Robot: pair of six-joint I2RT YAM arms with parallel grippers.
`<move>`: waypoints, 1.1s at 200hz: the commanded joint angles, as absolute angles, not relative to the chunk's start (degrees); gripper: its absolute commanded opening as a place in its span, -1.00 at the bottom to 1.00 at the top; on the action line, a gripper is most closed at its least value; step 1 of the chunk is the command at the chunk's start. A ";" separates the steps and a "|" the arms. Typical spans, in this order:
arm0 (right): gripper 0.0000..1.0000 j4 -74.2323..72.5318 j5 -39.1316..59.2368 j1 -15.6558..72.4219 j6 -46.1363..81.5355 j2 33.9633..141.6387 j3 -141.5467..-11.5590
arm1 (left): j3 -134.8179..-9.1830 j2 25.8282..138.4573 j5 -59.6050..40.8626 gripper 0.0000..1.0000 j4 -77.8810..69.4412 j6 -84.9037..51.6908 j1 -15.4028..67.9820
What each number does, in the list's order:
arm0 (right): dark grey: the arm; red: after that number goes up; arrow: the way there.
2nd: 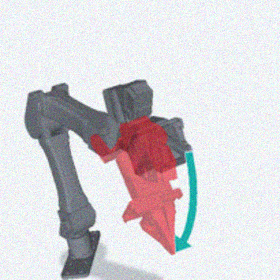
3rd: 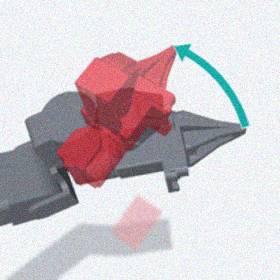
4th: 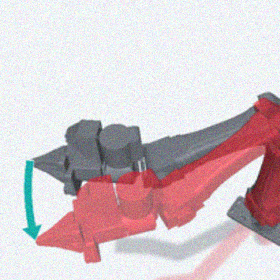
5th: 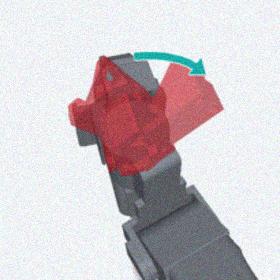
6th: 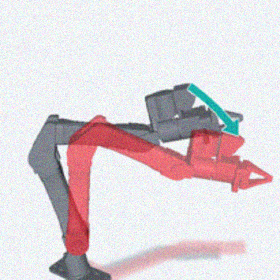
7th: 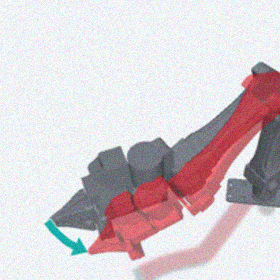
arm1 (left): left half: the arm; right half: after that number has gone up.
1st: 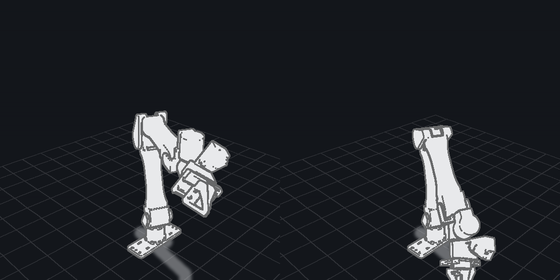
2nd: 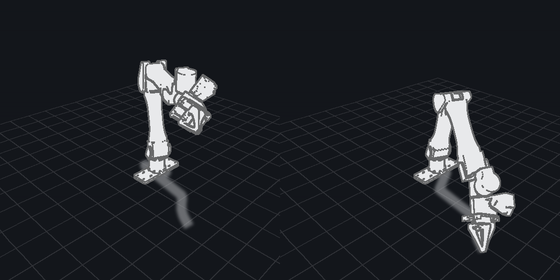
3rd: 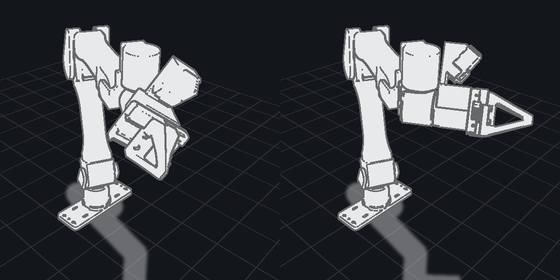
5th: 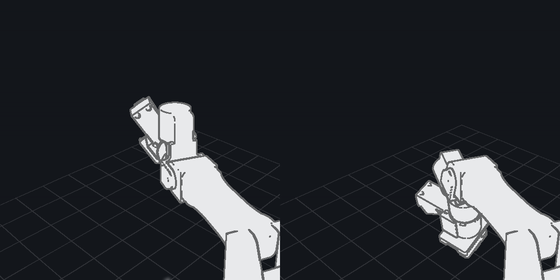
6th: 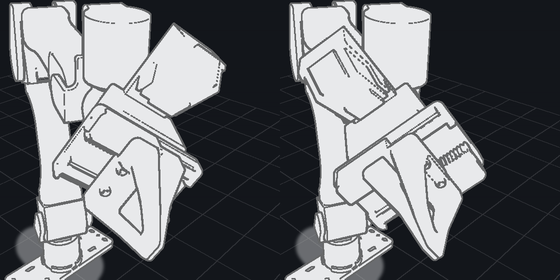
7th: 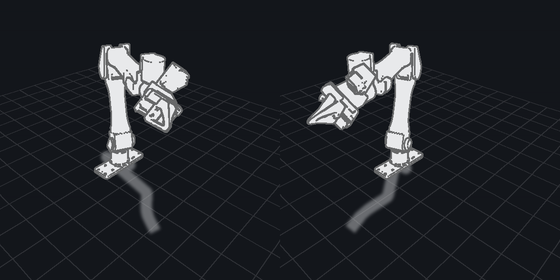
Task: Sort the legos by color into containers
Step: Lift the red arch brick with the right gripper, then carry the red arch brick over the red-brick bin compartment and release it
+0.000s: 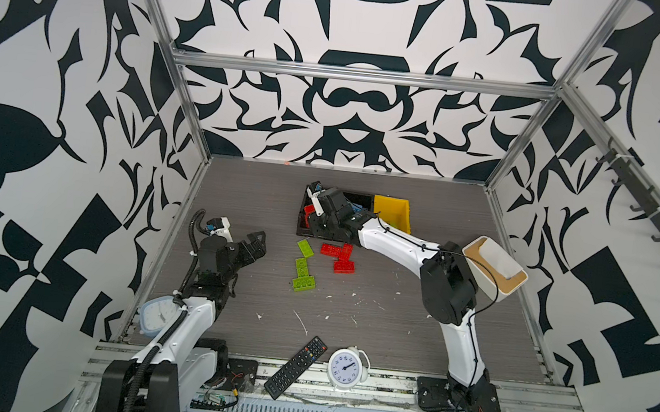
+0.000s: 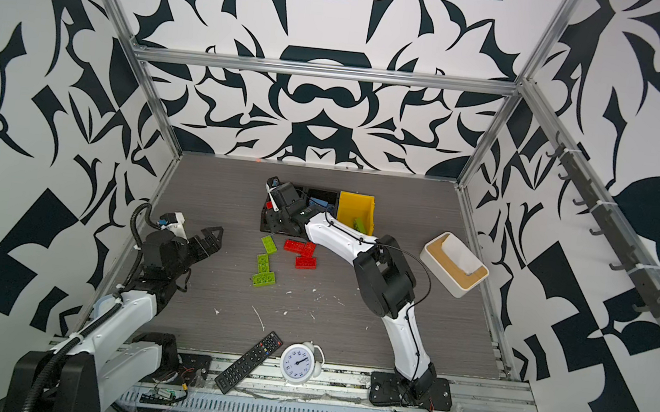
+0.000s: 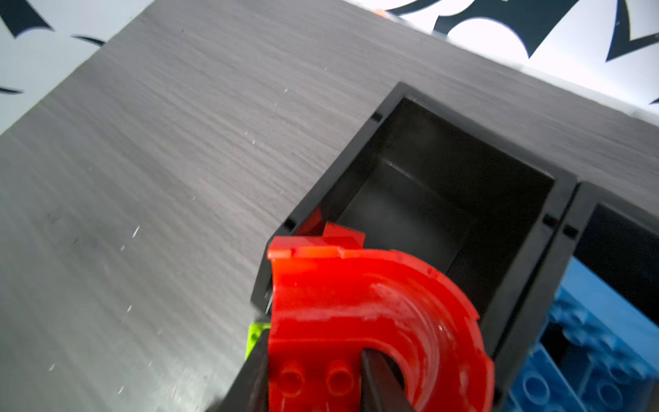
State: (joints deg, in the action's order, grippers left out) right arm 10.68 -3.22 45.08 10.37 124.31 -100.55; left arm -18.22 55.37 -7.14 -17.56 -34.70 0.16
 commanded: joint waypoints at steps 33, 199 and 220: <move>-0.50 0.92 -7.53 44.34 9.92 125.36 -104.64 | -19.26 55.72 -7.48 0.99 -17.84 -34.74 0.00; 0.37 7.80 -4.71 43.29 8.87 127.02 -111.07 | -19.35 55.81 -7.59 0.99 -17.77 -34.80 0.00; 0.39 8.75 -2.47 43.76 8.71 123.29 -108.95 | -19.23 55.72 -7.26 0.99 -17.88 -34.67 0.00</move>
State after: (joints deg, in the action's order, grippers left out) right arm 8.10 -4.75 43.24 9.50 131.87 -109.67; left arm -18.22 55.64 -7.14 -17.67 -34.68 0.16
